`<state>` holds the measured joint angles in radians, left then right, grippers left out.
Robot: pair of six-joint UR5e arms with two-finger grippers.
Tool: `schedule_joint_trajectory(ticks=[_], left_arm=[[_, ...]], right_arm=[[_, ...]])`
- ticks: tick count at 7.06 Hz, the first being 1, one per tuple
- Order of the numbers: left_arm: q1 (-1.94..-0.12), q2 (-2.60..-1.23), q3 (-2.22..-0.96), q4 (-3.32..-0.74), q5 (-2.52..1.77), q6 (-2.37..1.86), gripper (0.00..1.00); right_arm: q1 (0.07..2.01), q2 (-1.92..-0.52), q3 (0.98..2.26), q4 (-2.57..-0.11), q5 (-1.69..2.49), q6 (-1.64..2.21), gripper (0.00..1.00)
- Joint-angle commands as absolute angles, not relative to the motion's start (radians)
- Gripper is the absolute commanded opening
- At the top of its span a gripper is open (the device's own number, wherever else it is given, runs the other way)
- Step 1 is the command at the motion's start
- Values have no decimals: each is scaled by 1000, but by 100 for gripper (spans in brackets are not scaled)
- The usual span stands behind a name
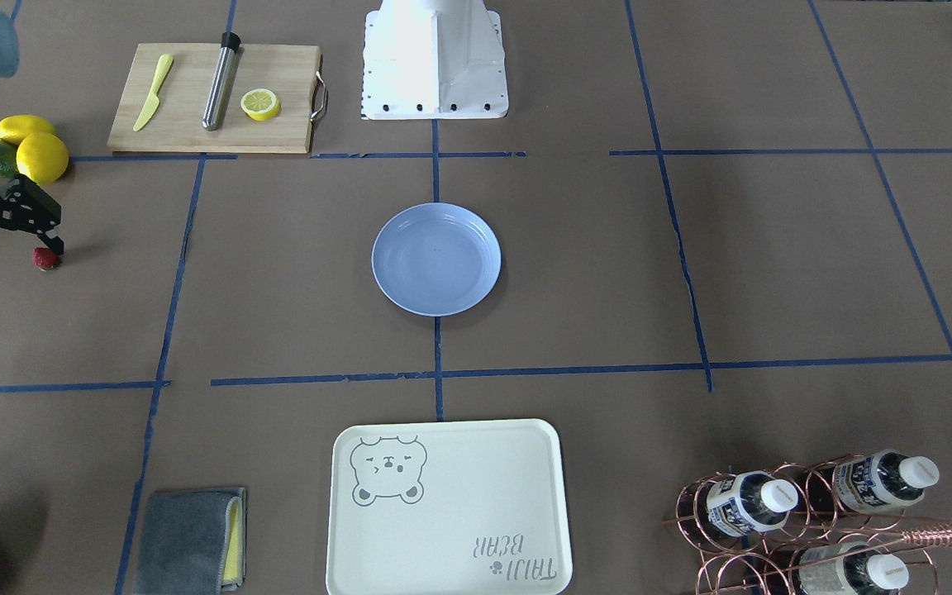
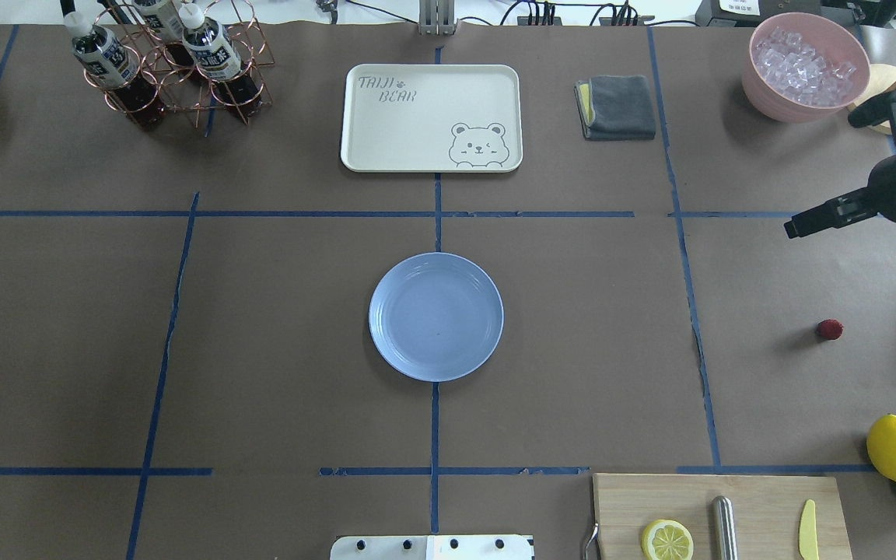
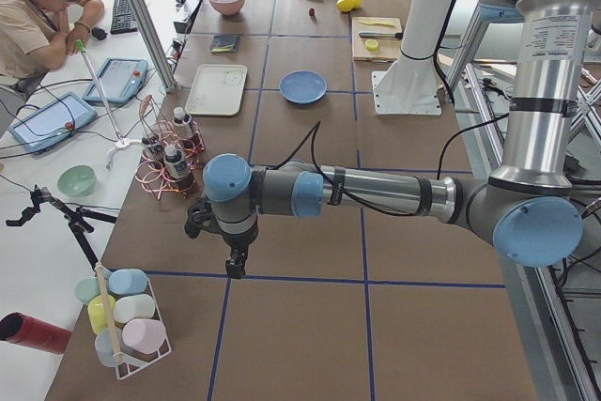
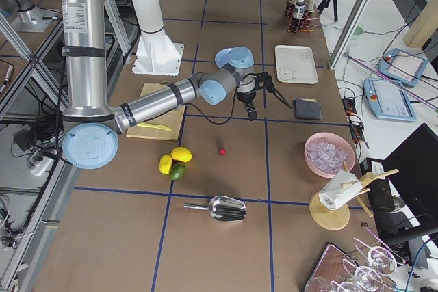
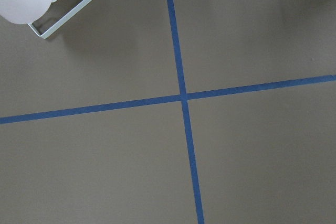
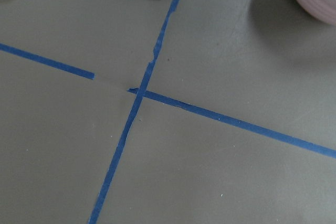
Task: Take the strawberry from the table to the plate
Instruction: 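Lower the right gripper onto the red strawberry and grasp it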
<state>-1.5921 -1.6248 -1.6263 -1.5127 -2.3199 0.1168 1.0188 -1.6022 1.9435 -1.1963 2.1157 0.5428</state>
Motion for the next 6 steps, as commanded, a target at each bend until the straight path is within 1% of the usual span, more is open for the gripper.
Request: schedule_joint_trajectory(ticks=[1, 2, 4, 5, 6], left_arm=[[-1592, -1624, -1634, -1514, -2315, 117, 100], [-1592, -1624, -1635, -1514, -2319, 117, 100], [-1592, -1624, -1634, -1517, -2319, 117, 100], [-1592, -1624, -1634, -1517, -2319, 117, 100], [-1592, -1624, -1634, -1517, -2321, 117, 100]], right_arm=[[918, -1718, 1895, -996, 2031, 614, 100], [905, -1770, 1853, -915, 2025, 606, 100], [882, -1784, 1726, -760, 2010, 606, 100], [873, -1784, 1706, -744, 2010, 606, 100], [861, -1789, 1701, -744, 2010, 606, 92]])
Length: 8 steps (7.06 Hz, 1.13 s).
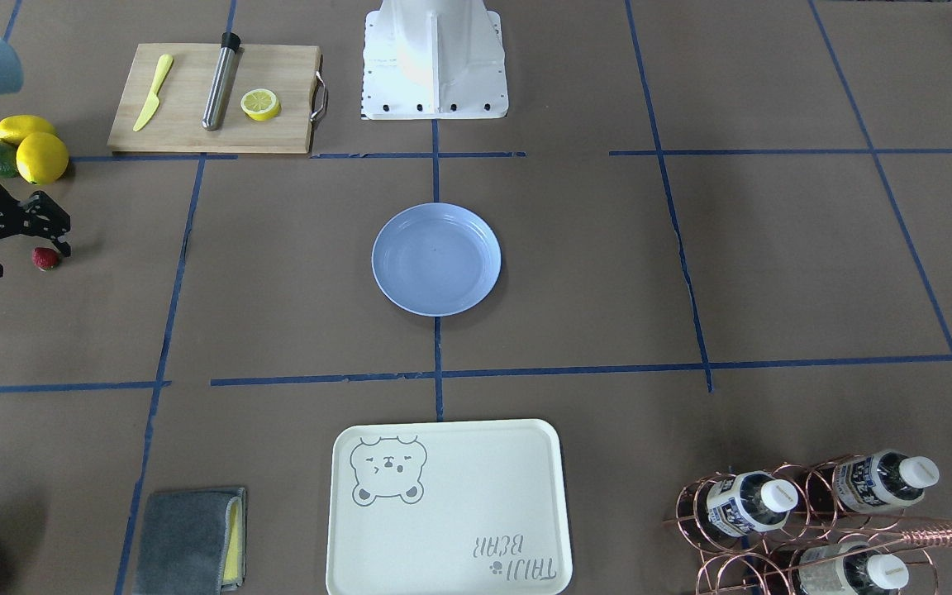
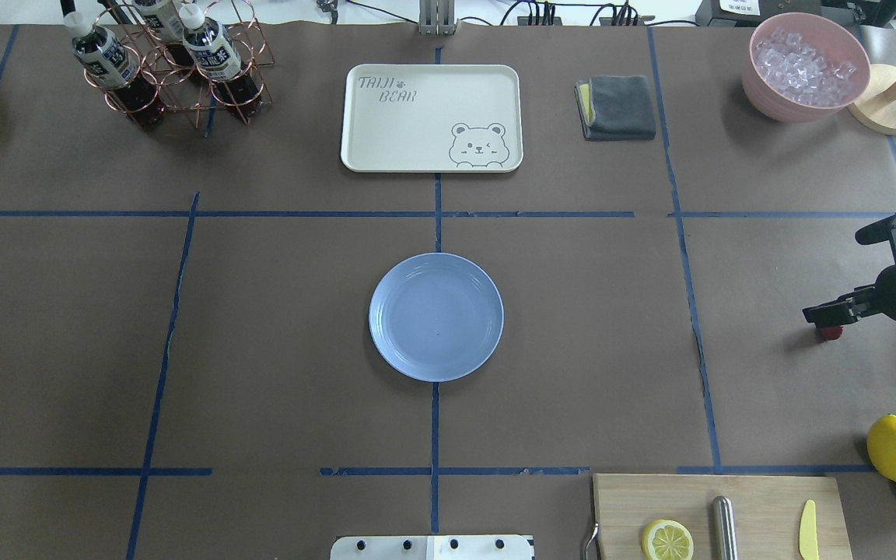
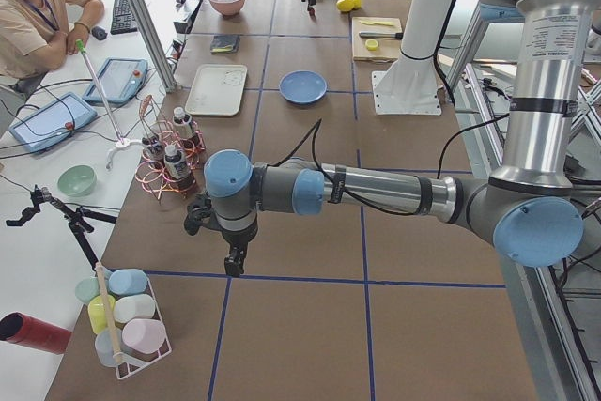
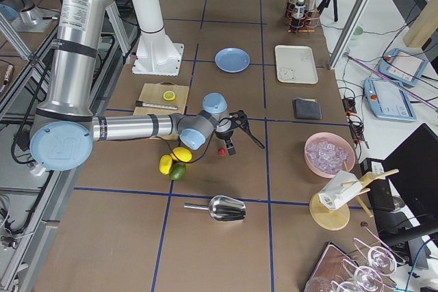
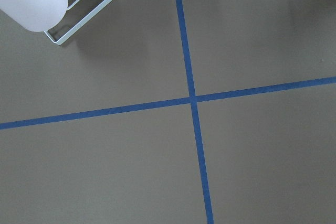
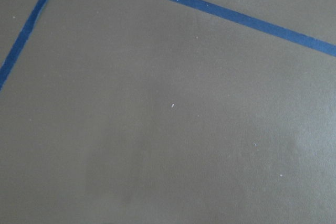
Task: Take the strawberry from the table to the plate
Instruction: 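Lower the right gripper onto the red strawberry and grasp it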
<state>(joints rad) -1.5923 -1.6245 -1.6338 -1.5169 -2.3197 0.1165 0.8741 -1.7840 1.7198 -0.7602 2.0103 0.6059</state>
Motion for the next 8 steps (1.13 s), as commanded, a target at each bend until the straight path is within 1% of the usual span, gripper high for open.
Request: schedule_joint_trajectory(ticks=[1, 2, 3, 4, 6, 7, 8], left_arm=[[-1592, -1623, -1634, -1517, -2321, 117, 100], [-1592, -1624, -1634, -1517, -2321, 117, 100], [-1592, -1624, -1634, -1517, -2322, 117, 100], [-1592, -1624, -1635, -1517, -2322, 117, 100], [-1592, -1624, -1635, -1517, -2324, 118, 100], [-1592, -1623, -1635, -1517, -2324, 118, 100], [-1592, -1623, -1637, -1517, -2324, 118, 100]], right_arm=[[851, -1795, 1700, -744, 2010, 607, 84], [844, -1796, 1698, -745, 2010, 609, 68], [833, -1805, 1698, -752, 2014, 612, 49], [825, -1815, 1700, -750, 2016, 609, 40], [816, -1810, 1710, -749, 2013, 606, 0], [805, -1775, 1733, -753, 2014, 615, 0], [799, -1691, 1743, -782, 2022, 659, 0]])
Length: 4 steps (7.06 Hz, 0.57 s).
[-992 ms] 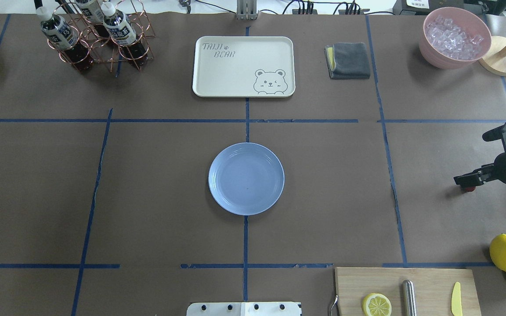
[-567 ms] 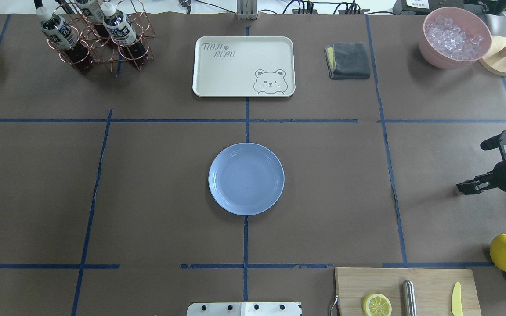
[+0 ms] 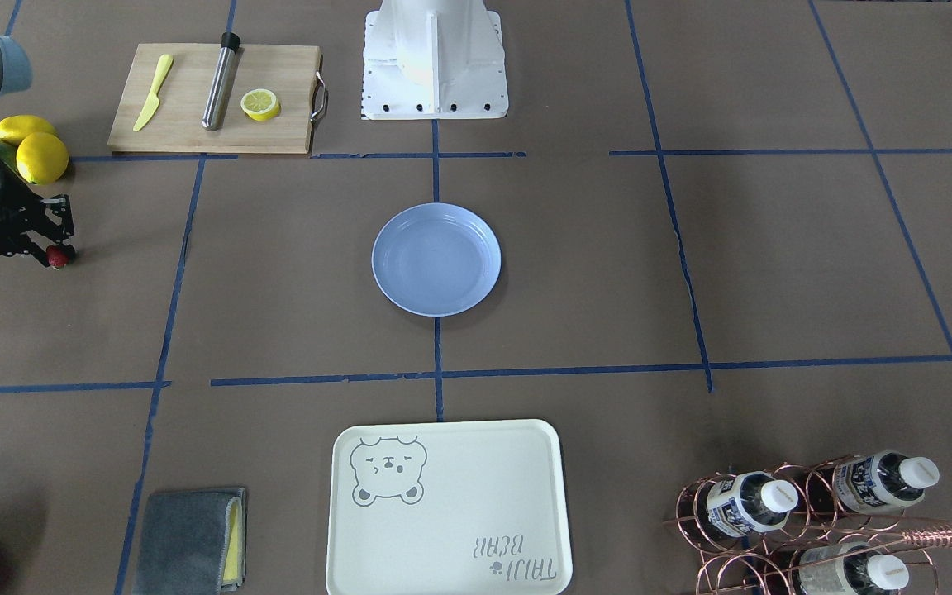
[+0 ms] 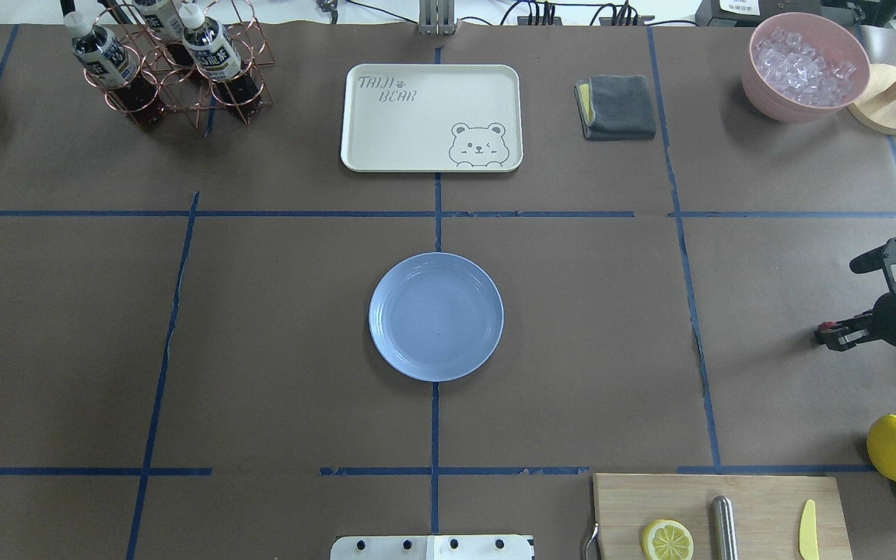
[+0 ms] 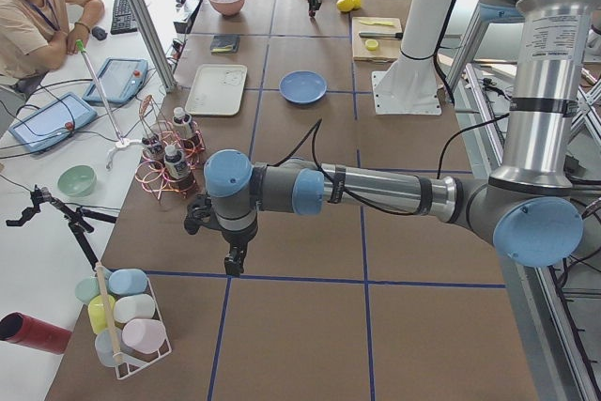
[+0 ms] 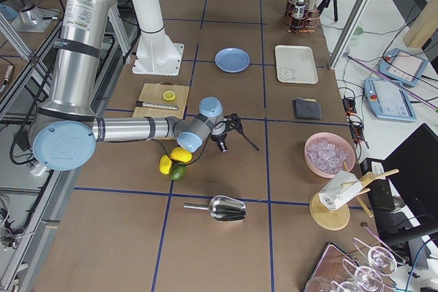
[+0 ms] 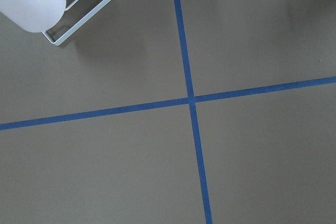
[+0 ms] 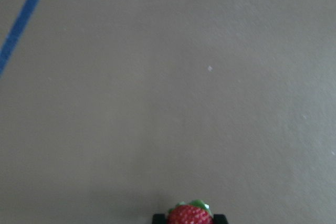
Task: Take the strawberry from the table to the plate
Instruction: 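Carry the strawberry with the right gripper over the light blue plate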
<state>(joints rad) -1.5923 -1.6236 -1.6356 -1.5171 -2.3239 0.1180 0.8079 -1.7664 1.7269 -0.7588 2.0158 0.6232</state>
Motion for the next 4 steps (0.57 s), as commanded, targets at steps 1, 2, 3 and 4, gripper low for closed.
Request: schedule_joint_trajectory(ticks=[1, 2, 3, 4], left_arm=[[-1592, -1623, -1635, -1517, -2324, 118, 100], [-1594, -1623, -1637, -1517, -2324, 118, 100], [-1594, -1623, -1637, -1517, -2325, 118, 100], [-1592, -1623, -1638, -1517, -2326, 118, 100]], right_arm=[[770, -1563, 1746, -866, 2017, 751, 0], [735, -1410, 1747, -985, 2010, 843, 0], [685, -1241, 1746, -1134, 1972, 935, 0], [602, -1088, 1741, -1304, 1894, 1001, 0]])
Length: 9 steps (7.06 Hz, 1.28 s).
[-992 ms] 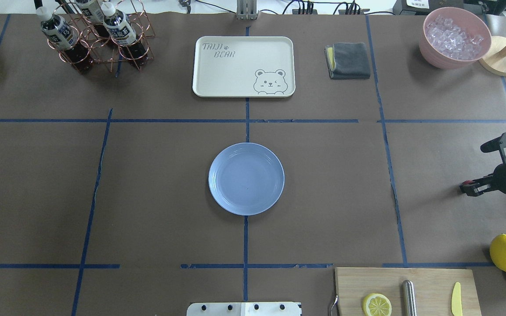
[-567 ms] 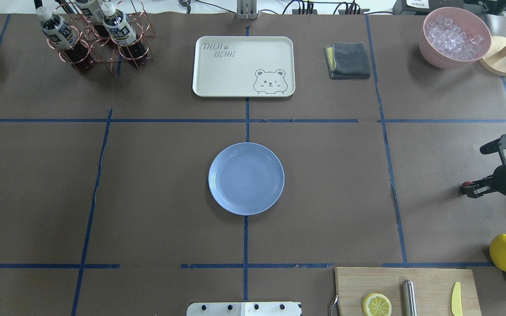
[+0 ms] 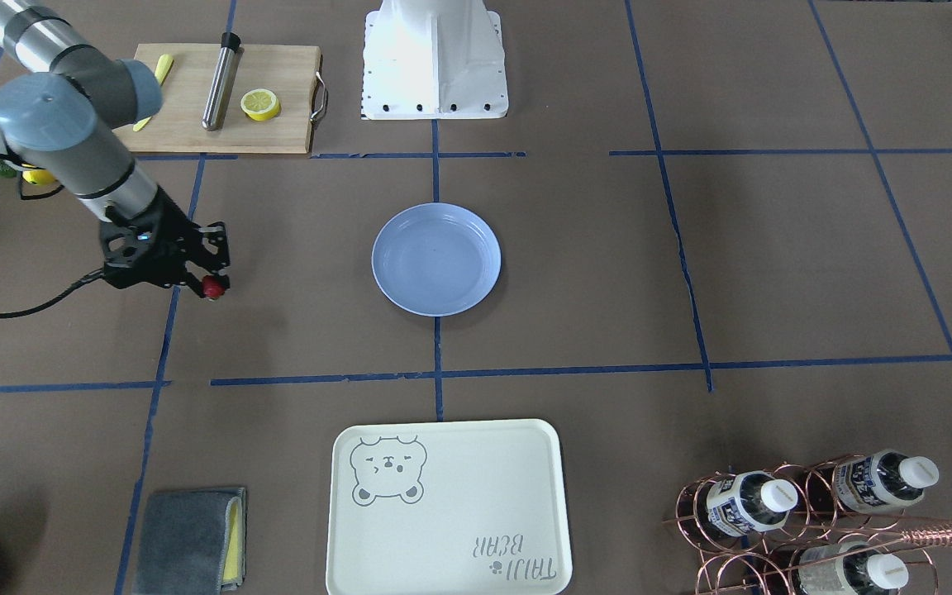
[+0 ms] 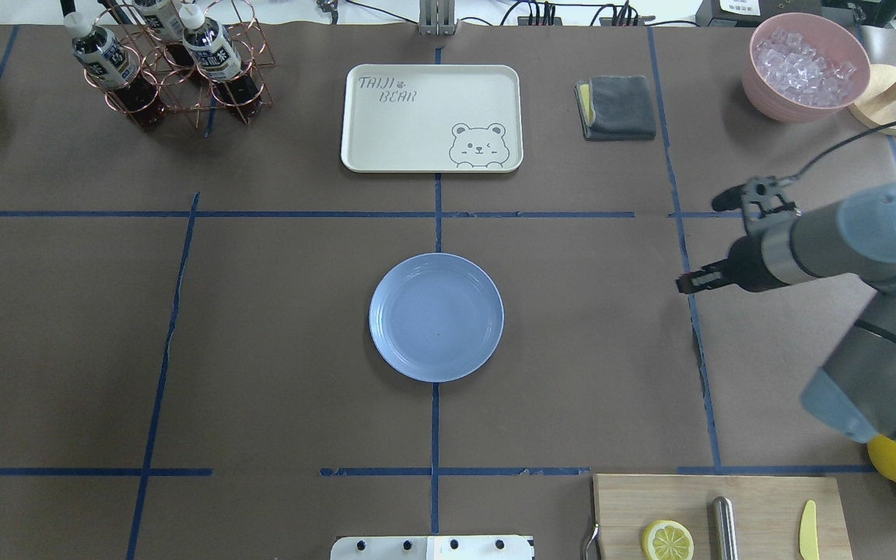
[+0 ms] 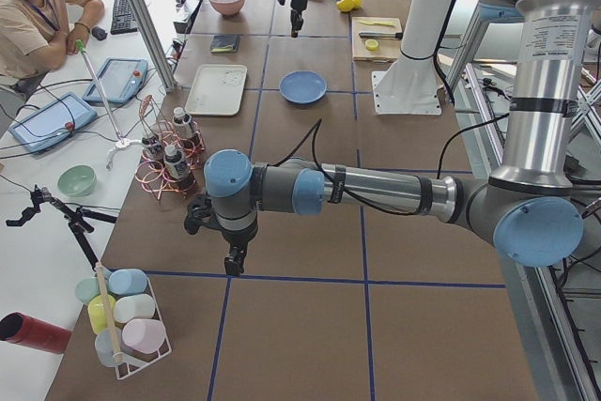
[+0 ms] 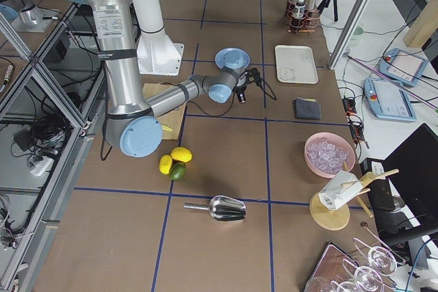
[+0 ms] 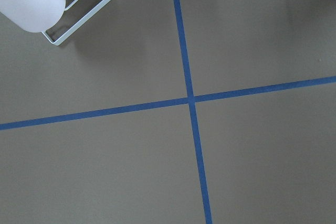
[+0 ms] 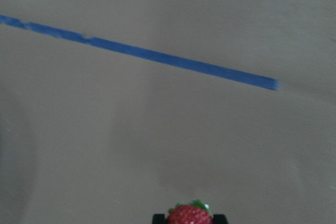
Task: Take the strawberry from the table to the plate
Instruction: 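Carry the strawberry with the right gripper over the light blue plate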
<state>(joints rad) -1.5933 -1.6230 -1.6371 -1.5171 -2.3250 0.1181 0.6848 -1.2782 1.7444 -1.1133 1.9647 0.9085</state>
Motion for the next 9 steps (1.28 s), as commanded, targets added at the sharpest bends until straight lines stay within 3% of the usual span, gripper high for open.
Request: schedule_joint_trajectory(ticks=[1, 3, 5, 7, 8, 9], left_arm=[[-1594, -1623, -1638, -1517, -2326, 118, 100], [-1594, -1623, -1644, -1517, -2326, 118, 100], [-1594, -1623, -1646, -1517, -2326, 118, 100], [-1594, -1623, -1644, -1517, -2326, 118, 100], [-1592, -1623, -1644, -1517, -2327, 118, 100], [-1592, -1623, -1644, -1519, -2327, 120, 100]], right_arm=[[538, -968, 1729, -1438, 1809, 1052, 0], [435, -869, 1651, -1485, 1696, 1142, 0], [387, -769, 1483, -1482, 1635, 1189, 0], [373, -759, 1450, -1482, 1611, 1192, 0], [373, -759, 1450, -1482, 1611, 1190, 20], [373, -761, 1450, -1483, 1611, 1190, 64]])
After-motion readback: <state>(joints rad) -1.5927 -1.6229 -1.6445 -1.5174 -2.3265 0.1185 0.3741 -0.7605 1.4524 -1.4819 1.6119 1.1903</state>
